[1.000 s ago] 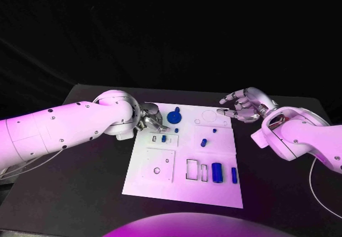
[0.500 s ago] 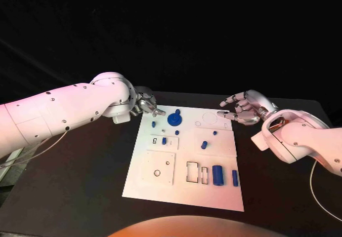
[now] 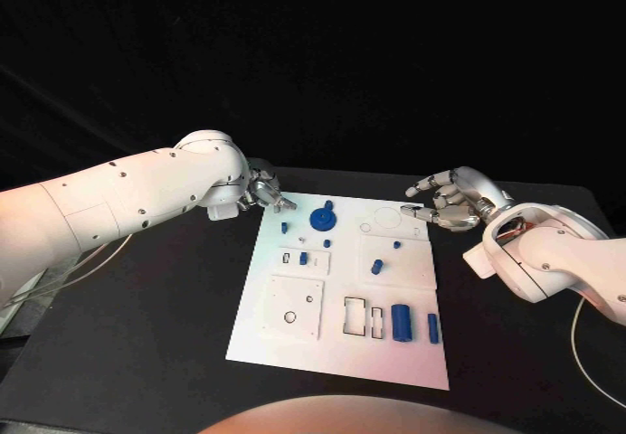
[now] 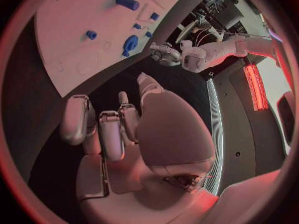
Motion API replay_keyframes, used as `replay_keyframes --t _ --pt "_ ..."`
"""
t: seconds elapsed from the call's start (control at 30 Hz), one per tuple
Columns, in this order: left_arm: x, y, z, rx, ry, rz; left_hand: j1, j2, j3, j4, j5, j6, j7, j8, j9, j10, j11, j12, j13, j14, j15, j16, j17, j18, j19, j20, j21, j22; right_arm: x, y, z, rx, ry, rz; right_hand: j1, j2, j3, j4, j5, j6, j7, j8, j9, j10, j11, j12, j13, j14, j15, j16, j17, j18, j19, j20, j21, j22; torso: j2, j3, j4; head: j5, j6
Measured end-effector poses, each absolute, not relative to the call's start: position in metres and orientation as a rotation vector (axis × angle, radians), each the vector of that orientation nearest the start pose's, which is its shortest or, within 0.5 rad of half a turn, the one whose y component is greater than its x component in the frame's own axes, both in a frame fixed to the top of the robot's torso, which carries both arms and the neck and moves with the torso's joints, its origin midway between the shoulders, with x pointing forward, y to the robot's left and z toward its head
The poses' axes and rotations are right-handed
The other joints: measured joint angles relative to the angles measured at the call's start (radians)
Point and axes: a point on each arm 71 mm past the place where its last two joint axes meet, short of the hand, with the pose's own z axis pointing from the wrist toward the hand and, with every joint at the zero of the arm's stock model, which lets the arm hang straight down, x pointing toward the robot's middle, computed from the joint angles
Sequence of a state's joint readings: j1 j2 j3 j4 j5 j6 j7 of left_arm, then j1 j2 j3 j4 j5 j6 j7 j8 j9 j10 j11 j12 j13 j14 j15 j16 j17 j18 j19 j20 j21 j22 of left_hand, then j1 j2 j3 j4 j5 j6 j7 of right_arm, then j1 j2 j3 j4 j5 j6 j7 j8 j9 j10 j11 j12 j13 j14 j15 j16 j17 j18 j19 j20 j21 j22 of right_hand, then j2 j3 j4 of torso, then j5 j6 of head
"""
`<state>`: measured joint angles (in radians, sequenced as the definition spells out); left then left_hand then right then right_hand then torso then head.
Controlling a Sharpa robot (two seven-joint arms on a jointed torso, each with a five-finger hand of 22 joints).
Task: Assemble the parts on the task board
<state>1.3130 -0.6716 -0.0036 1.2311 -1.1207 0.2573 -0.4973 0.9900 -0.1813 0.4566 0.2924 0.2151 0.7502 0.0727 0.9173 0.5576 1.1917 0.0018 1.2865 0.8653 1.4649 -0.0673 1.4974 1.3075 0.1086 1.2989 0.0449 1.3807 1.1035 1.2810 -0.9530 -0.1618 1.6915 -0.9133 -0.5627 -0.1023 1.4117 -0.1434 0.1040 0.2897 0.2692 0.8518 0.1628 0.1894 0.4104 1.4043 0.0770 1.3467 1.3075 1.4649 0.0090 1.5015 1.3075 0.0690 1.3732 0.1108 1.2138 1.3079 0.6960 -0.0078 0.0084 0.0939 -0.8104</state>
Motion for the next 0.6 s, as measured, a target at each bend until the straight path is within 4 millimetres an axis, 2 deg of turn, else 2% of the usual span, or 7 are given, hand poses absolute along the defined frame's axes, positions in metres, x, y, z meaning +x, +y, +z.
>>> replay_keyframes --t 0.27,0.6 --pt "0.553 0.217 -0.187 -0.159 2.294 -0.273 0.0 0.0 -0.006 0.0 0.0 -0.004 0.004 -0.007 -0.002 -0.004 0.004 0.0 -0.002 0.004 0.004 -0.004 0.0 0.0 -0.003 0.003 -0.004 -0.001 0.457 -0.221 -0.176 0.423 1.65 0.839 0.0 0.0 0.0 0.0 0.0 0.0 0.0 0.0 -0.001 -0.007 0.0 -0.004 0.0 0.0 0.0 0.0 0.001 0.0 -0.004 -0.004 0.0 0.0 0.0 -0.0012 0.0001 0.005 -0.002" --pt "0.556 0.215 -0.194 -0.151 2.32 -0.256 0.0 0.0 -0.011 0.0 0.0 -0.003 0.004 -0.007 -0.003 -0.003 0.003 0.0 -0.004 0.004 0.004 -0.004 0.0 0.0 -0.003 0.003 -0.004 -0.004 0.457 -0.22 -0.176 0.421 1.649 0.84 0.0 0.0 0.0 0.0 0.0 0.0 0.0 0.0 -0.001 -0.007 0.0 -0.004 0.0 0.0 0.0 0.0 0.0 0.0 -0.004 -0.004 0.0 0.0 0.0 0.0 -0.0003 0.005 -0.007"
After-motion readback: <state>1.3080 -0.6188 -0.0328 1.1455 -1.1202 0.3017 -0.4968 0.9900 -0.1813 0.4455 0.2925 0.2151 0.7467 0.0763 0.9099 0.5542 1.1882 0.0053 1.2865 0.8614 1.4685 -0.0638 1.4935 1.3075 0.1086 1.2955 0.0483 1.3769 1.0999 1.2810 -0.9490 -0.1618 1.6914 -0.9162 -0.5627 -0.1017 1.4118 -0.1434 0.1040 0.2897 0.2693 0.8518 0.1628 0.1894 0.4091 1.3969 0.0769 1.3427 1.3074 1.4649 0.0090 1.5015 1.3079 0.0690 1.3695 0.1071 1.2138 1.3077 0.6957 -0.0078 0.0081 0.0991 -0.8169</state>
